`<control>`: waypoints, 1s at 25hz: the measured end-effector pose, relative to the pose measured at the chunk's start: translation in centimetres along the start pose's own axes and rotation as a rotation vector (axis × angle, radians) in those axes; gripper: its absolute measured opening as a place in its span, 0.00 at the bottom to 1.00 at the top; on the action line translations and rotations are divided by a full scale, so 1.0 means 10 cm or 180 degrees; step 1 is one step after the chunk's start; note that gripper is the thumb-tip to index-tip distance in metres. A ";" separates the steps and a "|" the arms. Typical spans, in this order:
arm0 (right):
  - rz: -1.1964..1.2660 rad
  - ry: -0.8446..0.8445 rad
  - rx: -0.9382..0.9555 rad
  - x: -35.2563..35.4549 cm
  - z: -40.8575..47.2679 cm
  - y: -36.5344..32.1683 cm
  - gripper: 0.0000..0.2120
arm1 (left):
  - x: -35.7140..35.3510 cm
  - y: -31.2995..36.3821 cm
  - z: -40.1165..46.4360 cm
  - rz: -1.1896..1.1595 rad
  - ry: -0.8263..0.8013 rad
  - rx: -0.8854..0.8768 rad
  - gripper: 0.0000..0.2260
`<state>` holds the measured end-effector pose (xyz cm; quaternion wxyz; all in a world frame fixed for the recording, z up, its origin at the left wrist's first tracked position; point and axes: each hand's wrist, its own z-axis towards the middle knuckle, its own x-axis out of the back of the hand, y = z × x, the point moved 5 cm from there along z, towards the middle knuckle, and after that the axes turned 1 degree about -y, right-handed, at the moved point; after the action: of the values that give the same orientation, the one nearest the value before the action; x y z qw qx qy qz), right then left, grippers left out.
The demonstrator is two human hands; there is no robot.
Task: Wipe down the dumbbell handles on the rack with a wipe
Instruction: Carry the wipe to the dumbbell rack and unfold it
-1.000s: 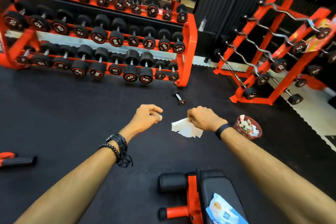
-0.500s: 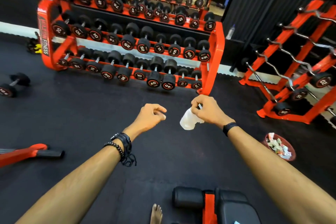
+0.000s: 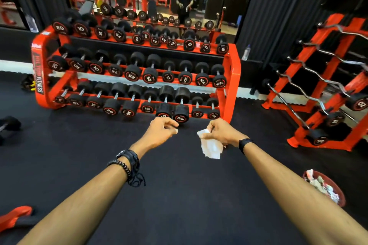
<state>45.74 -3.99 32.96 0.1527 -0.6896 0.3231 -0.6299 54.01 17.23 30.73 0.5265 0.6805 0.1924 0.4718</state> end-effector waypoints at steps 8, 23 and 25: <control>0.0157 0.0064 -0.0201 0.27 0.70 0.37 0.13 | -0.22 -0.12 0.76 -0.0032 -0.0097 0.0107 0.05; 0.0958 0.0690 -0.0947 0.13 2.38 0.40 0.08 | 0.45 -0.74 2.56 0.0663 -0.0473 -0.0188 0.10; 0.1483 0.0651 -0.1435 0.10 2.51 0.47 0.07 | 0.49 -0.74 2.71 0.0712 -0.0552 -0.0256 0.11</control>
<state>68.84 -13.05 26.86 0.1031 -0.5468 0.6167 -0.5567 80.97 9.23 26.25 0.5122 0.7143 0.0502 0.4743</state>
